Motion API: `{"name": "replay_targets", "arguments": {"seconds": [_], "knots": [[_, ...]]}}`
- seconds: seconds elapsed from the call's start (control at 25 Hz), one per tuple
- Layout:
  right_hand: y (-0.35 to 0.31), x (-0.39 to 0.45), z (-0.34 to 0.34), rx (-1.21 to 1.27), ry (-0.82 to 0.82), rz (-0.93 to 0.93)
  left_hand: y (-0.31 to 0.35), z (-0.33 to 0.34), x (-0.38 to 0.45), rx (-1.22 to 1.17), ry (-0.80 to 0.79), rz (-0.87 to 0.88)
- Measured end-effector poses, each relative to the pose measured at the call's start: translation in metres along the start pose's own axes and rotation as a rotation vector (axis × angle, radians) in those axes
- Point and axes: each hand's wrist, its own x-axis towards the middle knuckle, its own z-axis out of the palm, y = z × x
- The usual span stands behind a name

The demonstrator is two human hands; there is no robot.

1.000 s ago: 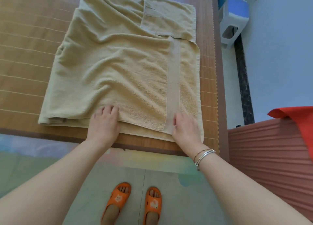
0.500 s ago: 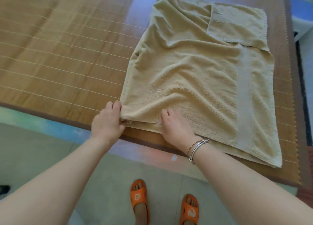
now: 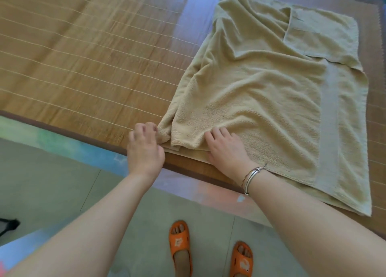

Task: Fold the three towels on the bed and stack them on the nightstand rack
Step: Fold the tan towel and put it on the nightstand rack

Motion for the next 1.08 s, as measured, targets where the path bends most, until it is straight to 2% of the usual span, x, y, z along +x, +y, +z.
{"name": "replay_targets", "arguments": {"seconds": [0.08,0.12,0.24,0.32,0.36,0.52,0.6,0.68,0.72,0.8,0.84,0.88,0.92,0.96,1.04,1.08], "knots": [[-0.006,0.007,-0.001,0.011,-0.017,0.005,0.000,0.003,0.000,0.100,-0.004,0.326],[-0.008,0.009,0.000,0.040,-0.027,0.000,-0.003,0.005,0.002,0.165,0.018,0.419],[-0.003,0.003,-0.001,0.182,0.002,-0.049,-0.008,0.004,0.013,0.305,0.077,0.662],[0.003,-0.005,0.002,0.169,-0.055,-0.093,-0.011,0.000,0.020,0.372,0.056,0.822],[0.005,-0.007,0.003,0.151,-0.099,-0.108,-0.010,-0.001,0.024,0.407,0.033,0.830],[0.002,-0.003,0.003,0.136,-0.162,-0.068,-0.001,-0.003,0.038,0.482,-0.096,0.503],[-0.003,0.001,0.002,0.096,-0.187,-0.048,0.000,-0.005,0.046,0.405,-0.123,0.384],[-0.006,0.005,0.002,0.069,-0.182,-0.026,0.001,-0.013,0.050,0.283,-0.064,0.243],[-0.007,0.006,0.001,0.069,-0.174,-0.025,-0.003,-0.017,0.049,0.158,-0.020,0.091],[-0.006,0.005,-0.003,0.109,-0.160,-0.054,-0.020,-0.022,0.054,-0.211,0.061,-0.383],[-0.004,0.003,-0.007,0.127,-0.151,-0.092,-0.031,-0.022,0.055,-0.353,0.057,-0.593],[-0.001,-0.001,-0.010,0.127,-0.141,-0.140,-0.039,-0.023,0.054,-0.381,0.004,-0.706],[0.000,-0.004,-0.012,0.107,-0.135,-0.182,-0.046,-0.021,0.051,-0.287,-0.025,-0.697],[0.001,-0.008,-0.013,0.095,-0.130,-0.204,-0.048,-0.021,0.047,-0.151,-0.006,-0.598],[0.000,-0.011,-0.008,0.077,-0.117,-0.194,-0.048,-0.020,0.039,-0.033,0.100,-0.218],[-0.001,-0.010,-0.004,0.057,-0.096,-0.182,-0.047,-0.018,0.035,0.001,0.077,0.020]]}}
